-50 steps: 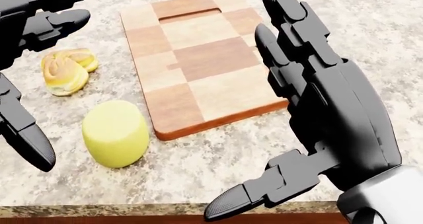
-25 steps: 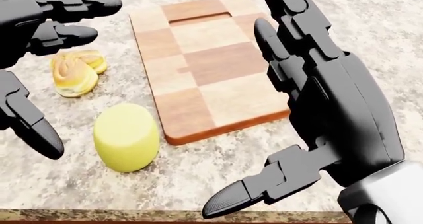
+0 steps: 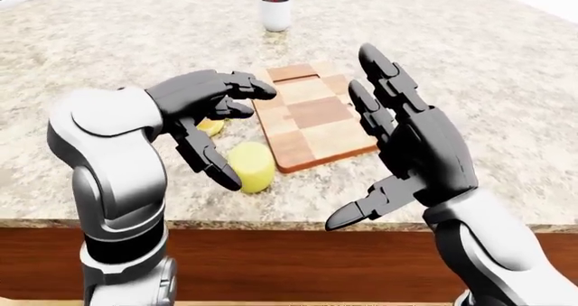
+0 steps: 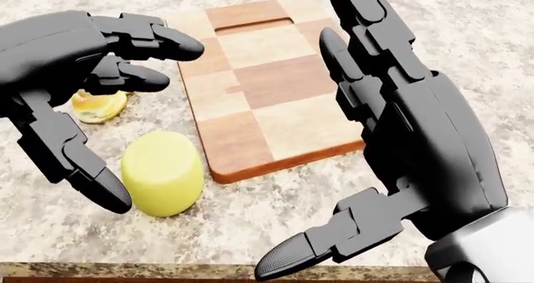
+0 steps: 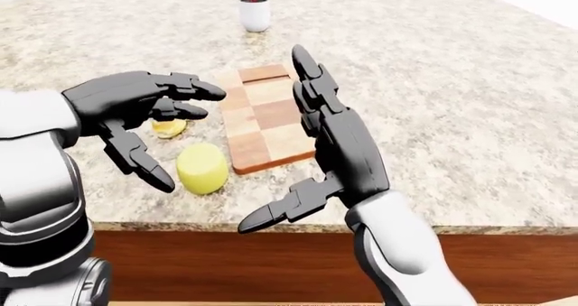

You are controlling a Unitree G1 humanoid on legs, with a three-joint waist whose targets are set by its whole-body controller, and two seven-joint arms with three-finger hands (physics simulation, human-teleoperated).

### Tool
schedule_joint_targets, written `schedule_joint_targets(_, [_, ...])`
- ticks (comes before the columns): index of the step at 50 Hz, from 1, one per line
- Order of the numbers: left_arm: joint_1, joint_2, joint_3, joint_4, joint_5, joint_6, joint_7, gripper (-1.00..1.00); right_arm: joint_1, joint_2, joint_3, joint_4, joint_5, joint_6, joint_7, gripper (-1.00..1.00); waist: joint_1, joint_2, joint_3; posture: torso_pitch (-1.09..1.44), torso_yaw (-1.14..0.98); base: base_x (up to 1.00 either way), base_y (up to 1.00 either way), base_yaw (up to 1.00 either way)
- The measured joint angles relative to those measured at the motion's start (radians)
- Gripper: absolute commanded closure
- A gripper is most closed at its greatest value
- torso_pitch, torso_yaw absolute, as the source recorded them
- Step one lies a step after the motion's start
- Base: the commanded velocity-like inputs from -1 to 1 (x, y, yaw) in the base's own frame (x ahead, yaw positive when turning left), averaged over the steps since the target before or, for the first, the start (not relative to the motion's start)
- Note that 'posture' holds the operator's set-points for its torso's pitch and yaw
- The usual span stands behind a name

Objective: Place the bread and cheese on the cutting board.

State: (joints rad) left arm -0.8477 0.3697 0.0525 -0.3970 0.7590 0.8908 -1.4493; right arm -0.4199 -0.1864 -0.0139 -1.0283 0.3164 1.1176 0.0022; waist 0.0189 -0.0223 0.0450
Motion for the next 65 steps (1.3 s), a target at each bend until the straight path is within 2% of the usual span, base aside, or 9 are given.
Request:
schedule_joint_targets(12, [0.037,-0.024,0.002,-0.016,0.024,-0.027,-0.016,-0.61,0.017,0.005,0.006,0.001,-0.02,-0.013,0.011,-1.0,0.0,-0.001,-0.001,0.0,0.0,0.0,0.0,0.0])
schedule_joint_targets(57, [0.092,-0.07,-0.01,0.055,0.02,-0.094,0.045,-0.57,0.014,-0.004,0.0,0.001,0.001,-0.017,-0.005,-1.0,0.0,-0.002,-0.008,0.0,0.0,0.0,0.0,0.0])
schedule_joint_targets(65, [0.056,-0.057,-0.007,0.107,0.024,-0.038,0.018,-0.56,0.005,-0.013,-0.002,0.001,0.024,-0.012,-0.021,-1.0,0.001,-0.001,-0.007,0.0,0.0,0.0,0.0,0.0])
